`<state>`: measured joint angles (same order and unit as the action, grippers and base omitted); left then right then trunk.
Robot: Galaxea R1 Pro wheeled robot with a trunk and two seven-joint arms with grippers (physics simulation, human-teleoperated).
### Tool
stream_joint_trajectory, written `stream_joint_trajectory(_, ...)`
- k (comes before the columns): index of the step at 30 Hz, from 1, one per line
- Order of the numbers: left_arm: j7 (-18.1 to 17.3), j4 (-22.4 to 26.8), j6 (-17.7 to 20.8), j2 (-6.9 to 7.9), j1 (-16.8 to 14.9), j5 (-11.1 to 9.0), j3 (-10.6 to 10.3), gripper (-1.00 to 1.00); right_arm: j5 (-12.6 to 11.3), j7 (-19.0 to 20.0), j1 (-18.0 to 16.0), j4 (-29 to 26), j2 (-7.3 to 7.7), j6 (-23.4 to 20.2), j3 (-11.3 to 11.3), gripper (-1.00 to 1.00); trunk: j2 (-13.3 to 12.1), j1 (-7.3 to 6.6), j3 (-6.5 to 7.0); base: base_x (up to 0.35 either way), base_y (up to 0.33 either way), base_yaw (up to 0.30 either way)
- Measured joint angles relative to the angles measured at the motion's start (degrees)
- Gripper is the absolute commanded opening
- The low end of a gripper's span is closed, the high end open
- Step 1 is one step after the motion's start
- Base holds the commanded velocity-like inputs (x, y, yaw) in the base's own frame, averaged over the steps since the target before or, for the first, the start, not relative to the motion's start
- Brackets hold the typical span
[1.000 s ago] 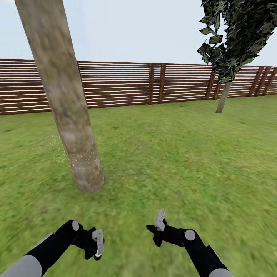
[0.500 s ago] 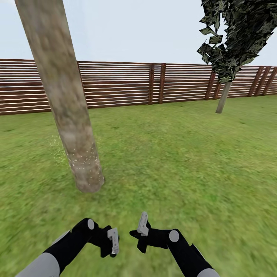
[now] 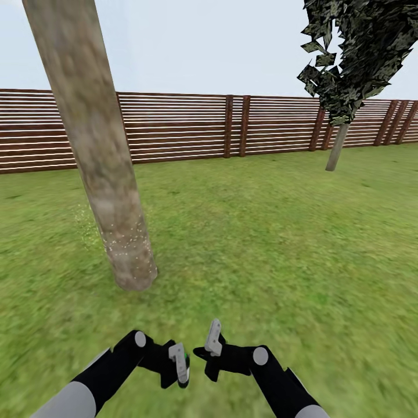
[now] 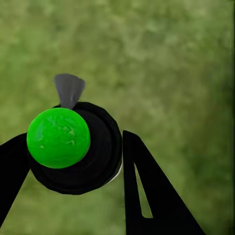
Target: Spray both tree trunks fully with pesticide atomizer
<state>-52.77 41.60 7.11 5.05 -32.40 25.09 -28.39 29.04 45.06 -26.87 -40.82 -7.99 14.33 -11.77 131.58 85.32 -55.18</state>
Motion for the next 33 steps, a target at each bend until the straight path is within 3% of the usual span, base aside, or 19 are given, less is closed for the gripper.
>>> stream_joint_trajectory(5, 0.00, -0.34, -0.20, 0.08, 0.00, -0.73, 0.04, -1.00, 0.00, 0.00, 0.00, 0.00, -0.07, 0.00, 0.00, -1.00, 0.00, 0.00, 0.00, 0.000, 0.000, 0.000)
stream_joint_trajectory(8, -0.03, -0.42, -0.33, 0.15, -0.15, -2.75, -0.02, -1.00, 0.00, 0.00, 0.00, 0.00, -0.08, 0.00, 0.00, -1.00, 0.00, 0.00, 0.00, 0.000, 0.000, 0.000)
stream_joint_trajectory(17, -0.20, -0.43, -1.97, 0.39, -0.49, -3.66, 0.01, -1.00, 0.00, 0.00, 0.00, 0.09, -0.08, 0.00, 0.03, -1.00, 0.00, 0.00, 0.00, 0.000, 0.000, 0.000)
stream_joint_trajectory(22, -0.34, -0.43, -2.70, 0.68, -0.53, -6.13, -0.04, -1.00, 0.00, 0.00, 0.00, 0.09, -0.08, 0.00, 0.04, -1.00, 0.00, 0.00, 0.00, 0.000, 0.000, 0.000)
stream_joint_trajectory(27, -2.85, -0.60, -4.63, 0.70, -0.53, -6.28, -0.05, -1.00, 0.00, 0.00, 0.00, 0.13, -0.08, 0.00, 0.06, -1.00, 0.00, 0.00, 0.00, 0.000, 0.000, 0.000)
stream_joint_trajectory(33, -3.12, -1.28, -5.10, 0.65, -0.53, -6.43, 0.04, -1.00, 0.00, 0.00, 0.00, 0.16, -0.08, 0.00, 0.07, -1.00, 0.00, 0.00, 0.00, 0.000, 0.000, 0.000)
